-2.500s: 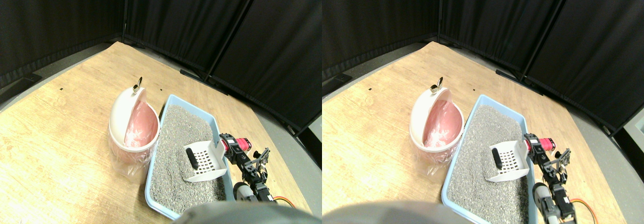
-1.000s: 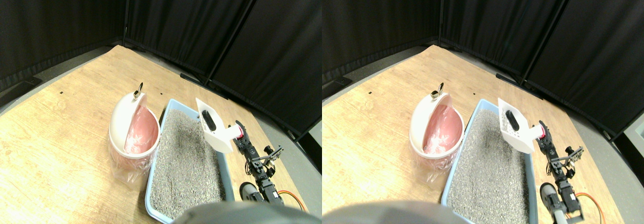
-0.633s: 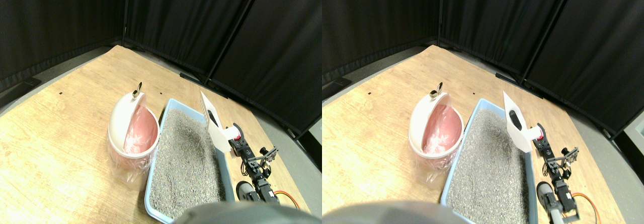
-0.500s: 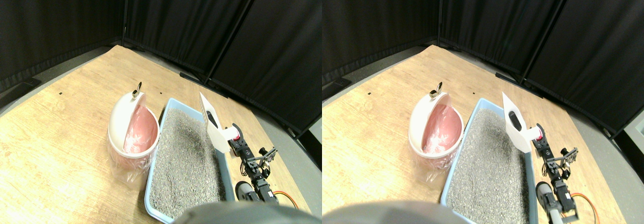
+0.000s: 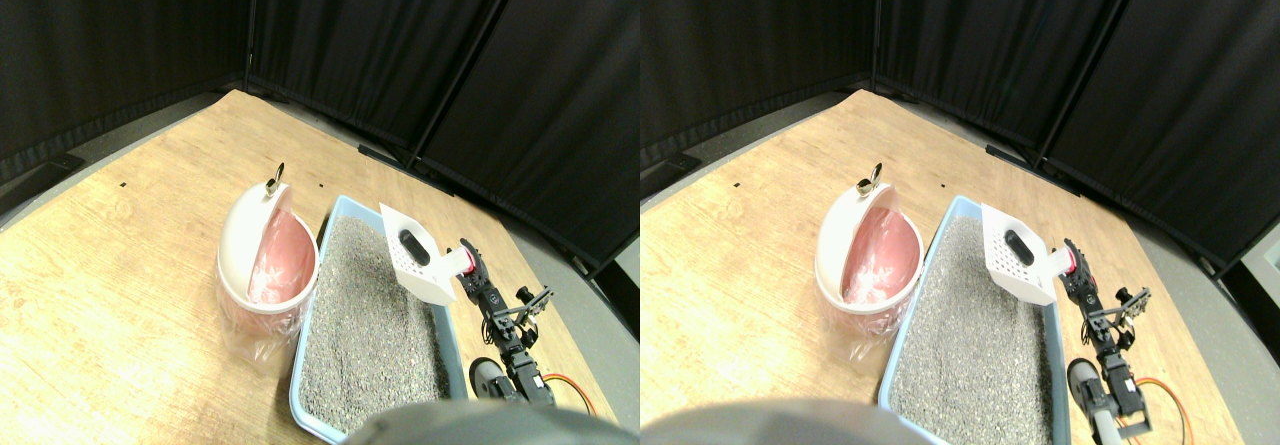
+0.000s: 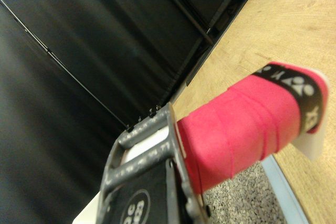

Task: Scoop (unimanual)

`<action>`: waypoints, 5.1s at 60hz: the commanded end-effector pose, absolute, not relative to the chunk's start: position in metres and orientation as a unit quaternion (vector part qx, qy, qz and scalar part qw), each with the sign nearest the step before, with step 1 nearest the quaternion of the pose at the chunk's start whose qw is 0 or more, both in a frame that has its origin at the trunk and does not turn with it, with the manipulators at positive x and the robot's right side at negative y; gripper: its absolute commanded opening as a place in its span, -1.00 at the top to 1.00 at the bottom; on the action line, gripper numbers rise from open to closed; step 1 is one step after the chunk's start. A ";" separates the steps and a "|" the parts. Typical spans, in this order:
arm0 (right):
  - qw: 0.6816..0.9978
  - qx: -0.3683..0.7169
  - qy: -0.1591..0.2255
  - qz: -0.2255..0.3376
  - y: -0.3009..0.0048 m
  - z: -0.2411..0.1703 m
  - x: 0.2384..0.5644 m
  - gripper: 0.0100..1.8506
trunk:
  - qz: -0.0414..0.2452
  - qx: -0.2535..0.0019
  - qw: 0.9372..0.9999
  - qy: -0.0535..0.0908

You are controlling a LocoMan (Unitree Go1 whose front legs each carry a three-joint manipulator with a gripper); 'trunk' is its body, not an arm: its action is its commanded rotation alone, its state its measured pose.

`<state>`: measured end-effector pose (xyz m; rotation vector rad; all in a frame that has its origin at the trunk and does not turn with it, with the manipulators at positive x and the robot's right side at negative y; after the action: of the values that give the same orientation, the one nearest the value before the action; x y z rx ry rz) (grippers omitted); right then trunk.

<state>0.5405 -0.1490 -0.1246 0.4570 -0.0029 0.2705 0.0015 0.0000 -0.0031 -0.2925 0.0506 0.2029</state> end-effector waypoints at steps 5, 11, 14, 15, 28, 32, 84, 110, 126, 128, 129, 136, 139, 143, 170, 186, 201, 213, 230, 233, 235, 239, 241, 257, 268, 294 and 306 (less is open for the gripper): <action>0.973 0.167 -0.057 0.151 -0.144 -0.099 0.541 0.95 | 0.110 -0.150 0.982 0.020; 0.977 0.126 -0.064 0.157 -0.141 -0.093 0.542 0.95 | 0.113 -0.153 0.982 0.020; 0.978 0.115 -0.061 0.161 -0.140 -0.090 0.542 0.95 | 0.115 -0.155 0.981 0.020; 0.978 0.114 -0.060 0.161 -0.139 -0.089 0.542 0.95 | 0.115 -0.155 0.981 0.020; 0.979 0.087 -0.049 0.176 -0.128 -0.081 0.543 0.95 | 0.132 -0.164 0.977 0.020; 0.979 0.081 -0.044 0.182 -0.125 -0.080 0.543 0.95 | 0.138 -0.168 0.976 0.019; 0.970 0.014 0.011 0.244 -0.075 -0.074 0.536 0.95 | 0.185 -0.202 0.962 0.015; 0.961 -0.029 0.041 0.271 -0.057 -0.077 0.542 0.95 | 0.196 -0.209 0.958 0.012; 0.958 -0.067 0.061 0.270 -0.046 -0.077 0.546 0.95 | 0.198 -0.213 0.957 0.011; 0.957 -0.069 0.063 0.273 -0.045 -0.077 0.547 0.95 | 0.198 -0.213 0.957 0.011; 0.957 -0.073 0.064 0.272 -0.044 -0.078 0.548 0.95 | 0.199 -0.214 0.956 0.011; 0.954 -0.082 0.069 0.279 -0.040 -0.079 0.551 0.95 | 0.200 -0.215 0.956 0.011; 0.953 -0.087 0.071 0.282 -0.039 -0.079 0.552 0.95 | 0.201 -0.216 0.956 0.012; 0.950 -0.101 0.076 0.285 -0.035 -0.078 0.554 0.95 | 0.202 -0.217 0.955 0.012; 0.932 -0.154 0.079 0.318 -0.015 -0.075 0.558 0.95 | 0.210 -0.227 0.951 0.012; 0.924 -0.204 0.060 0.316 -0.010 -0.074 0.551 0.95 | 0.208 -0.226 0.951 0.012; 0.928 -0.204 0.090 0.299 -0.007 -0.068 0.547 0.95 | 0.207 -0.227 0.952 0.010; 0.933 -0.234 0.077 0.263 -0.004 -0.064 0.547 0.95 | 0.208 -0.227 0.951 0.011; 0.927 -0.267 0.015 0.262 -0.002 -0.063 0.547 0.93 | 0.208 -0.229 0.951 0.010; 0.920 -0.284 0.000 0.270 -0.002 -0.063 0.546 0.80 | 0.208 -0.229 0.951 0.010; 0.919 -0.283 0.002 0.273 -0.001 -0.063 0.546 0.80 | 0.208 -0.229 0.951 0.011; 0.920 -0.282 0.005 0.271 0.000 -0.064 0.544 0.84 | 0.208 -0.229 0.951 0.011; 0.920 -0.283 0.005 0.271 0.000 -0.064 0.544 0.83 | 0.208 -0.229 0.951 0.011; 0.915 -0.296 -0.015 0.272 -0.003 -0.063 0.547 0.82 | 0.206 -0.230 0.951 0.010; 0.915 -0.312 -0.027 0.254 -0.002 -0.058 0.549 0.88 | 0.206 -0.229 0.951 0.009; 0.903 -0.339 -0.068 0.255 0.001 -0.050 0.556 0.93 | 0.208 -0.235 0.949 0.004; 0.901 -0.341 -0.087 0.256 0.004 -0.043 0.557 0.95 | 0.209 -0.237 0.949 0.003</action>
<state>0.5566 -0.0013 -0.0544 -0.7152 -0.1103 0.5429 -0.0043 0.0021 -0.0026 -0.4208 0.0137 0.4007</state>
